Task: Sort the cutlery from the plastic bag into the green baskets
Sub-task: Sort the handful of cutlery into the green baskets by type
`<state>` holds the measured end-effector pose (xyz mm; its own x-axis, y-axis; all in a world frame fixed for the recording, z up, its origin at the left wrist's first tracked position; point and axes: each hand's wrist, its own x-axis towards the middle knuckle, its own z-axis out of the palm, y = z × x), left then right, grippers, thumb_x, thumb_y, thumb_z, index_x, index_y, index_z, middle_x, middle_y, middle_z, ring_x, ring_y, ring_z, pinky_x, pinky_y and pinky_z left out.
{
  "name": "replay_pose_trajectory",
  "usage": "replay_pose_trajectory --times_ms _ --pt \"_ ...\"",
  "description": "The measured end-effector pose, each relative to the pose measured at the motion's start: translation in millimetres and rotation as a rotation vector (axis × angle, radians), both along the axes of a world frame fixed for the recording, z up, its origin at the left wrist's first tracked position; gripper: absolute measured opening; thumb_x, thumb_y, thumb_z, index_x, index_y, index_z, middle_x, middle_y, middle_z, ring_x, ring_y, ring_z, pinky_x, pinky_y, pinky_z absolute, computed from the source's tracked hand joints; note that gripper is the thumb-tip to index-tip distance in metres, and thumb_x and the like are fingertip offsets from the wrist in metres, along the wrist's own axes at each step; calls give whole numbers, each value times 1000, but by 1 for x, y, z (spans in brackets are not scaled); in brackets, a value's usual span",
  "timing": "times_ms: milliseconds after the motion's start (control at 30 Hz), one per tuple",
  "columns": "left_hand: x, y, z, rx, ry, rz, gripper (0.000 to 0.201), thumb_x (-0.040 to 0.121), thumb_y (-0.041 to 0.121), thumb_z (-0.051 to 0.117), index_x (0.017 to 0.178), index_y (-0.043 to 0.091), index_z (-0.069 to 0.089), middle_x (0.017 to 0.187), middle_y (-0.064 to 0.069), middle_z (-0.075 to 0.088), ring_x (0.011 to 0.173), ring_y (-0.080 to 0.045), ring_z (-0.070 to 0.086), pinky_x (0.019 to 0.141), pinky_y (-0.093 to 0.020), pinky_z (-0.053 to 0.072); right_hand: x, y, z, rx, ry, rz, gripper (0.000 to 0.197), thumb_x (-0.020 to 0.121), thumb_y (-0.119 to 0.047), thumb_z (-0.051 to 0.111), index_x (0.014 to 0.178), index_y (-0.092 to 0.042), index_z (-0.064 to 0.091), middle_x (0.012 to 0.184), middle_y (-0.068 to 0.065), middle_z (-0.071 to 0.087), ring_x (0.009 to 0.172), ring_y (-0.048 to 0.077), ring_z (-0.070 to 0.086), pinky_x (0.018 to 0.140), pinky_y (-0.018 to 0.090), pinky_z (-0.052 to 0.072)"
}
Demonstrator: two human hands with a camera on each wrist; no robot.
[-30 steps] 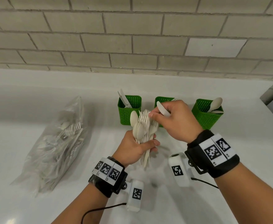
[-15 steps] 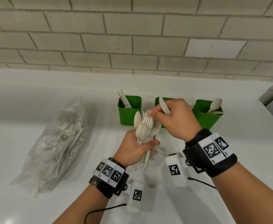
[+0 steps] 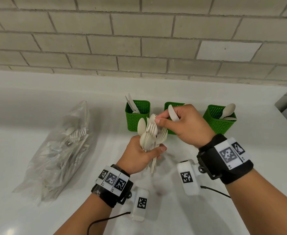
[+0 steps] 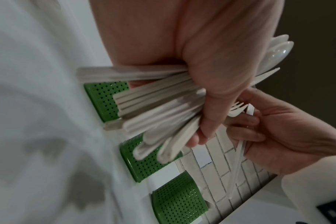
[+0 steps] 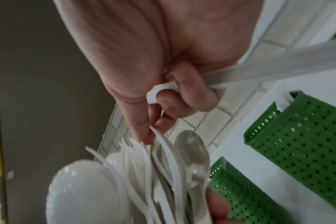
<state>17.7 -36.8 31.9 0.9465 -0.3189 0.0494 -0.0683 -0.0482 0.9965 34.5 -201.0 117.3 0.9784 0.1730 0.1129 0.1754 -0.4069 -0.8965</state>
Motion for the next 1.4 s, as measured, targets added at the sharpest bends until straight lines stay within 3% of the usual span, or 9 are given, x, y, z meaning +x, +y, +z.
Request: replay_pose_trajectory --times_ms 233,400,500,600,800,1000,1133,1233,1400 --pt "1 1 0 70 -8 27 6 86 7 73 84 3 69 81 -16 73 64 -30 67 64 -38 57 0 0 4 51 -259 -243 8 89 -15 66 84 -19 71 83 -6 69 76 3 62 72 18 47" --pt "1 -3 3 32 11 9 8 86 5 72 84 11 67 85 -17 73 61 -22 66 63 -35 56 -5 6 0 -85 -199 -116 12 90 -25 67 79 -21 68 73 -5 62 66 8 59 63 24 44" --pt "1 -3 0 -1 54 25 6 86 6 72 86 10 67 84 -10 75 64 -24 68 65 -33 57 4 -1 1 207 -200 -335 26 98 -24 57 80 -10 70 53 -12 53 47 3 44 52 17 35" --pt "0 0 -1 -75 120 33 6 86 1 70 87 6 67 82 -8 74 70 -24 70 66 -33 58 12 -8 4 500 -206 -464 39 103 -28 46 73 -16 69 60 3 59 48 13 39 49 27 32" --pt "3 10 -7 -278 300 76 7 90 -1 61 97 2 62 98 -18 74 73 -25 71 68 -35 56 14 -18 -5 787 -154 -534 39 104 -28 42 81 -10 67 65 2 65 53 9 44 48 20 35" --pt "10 5 6 -400 251 146 28 82 7 69 108 5 59 111 -19 71 56 -16 59 56 -27 51 8 -8 -27 498 -57 -412 39 103 -31 46 82 -12 73 55 4 47 46 11 40 45 22 32" --pt "8 2 9 -300 232 158 15 75 8 78 74 21 73 87 -21 66 50 -17 55 53 -29 49 7 3 -31 510 -40 -434 38 101 -34 48 79 -20 75 47 -7 41 44 9 36 48 26 31" --pt "5 1 7 -269 213 150 13 79 3 77 77 13 68 73 -14 64 48 -18 54 53 -29 49 8 7 -32 547 -11 -420 39 103 -34 44 86 -15 74 44 -10 33 42 9 30 46 24 28" --pt "0 0 12 -262 131 87 11 79 4 77 80 11 68 74 -14 64 50 -18 54 58 -33 49 10 12 -34 499 -33 -432 38 97 -47 48 82 -28 77 59 18 49 58 27 48 60 42 46"
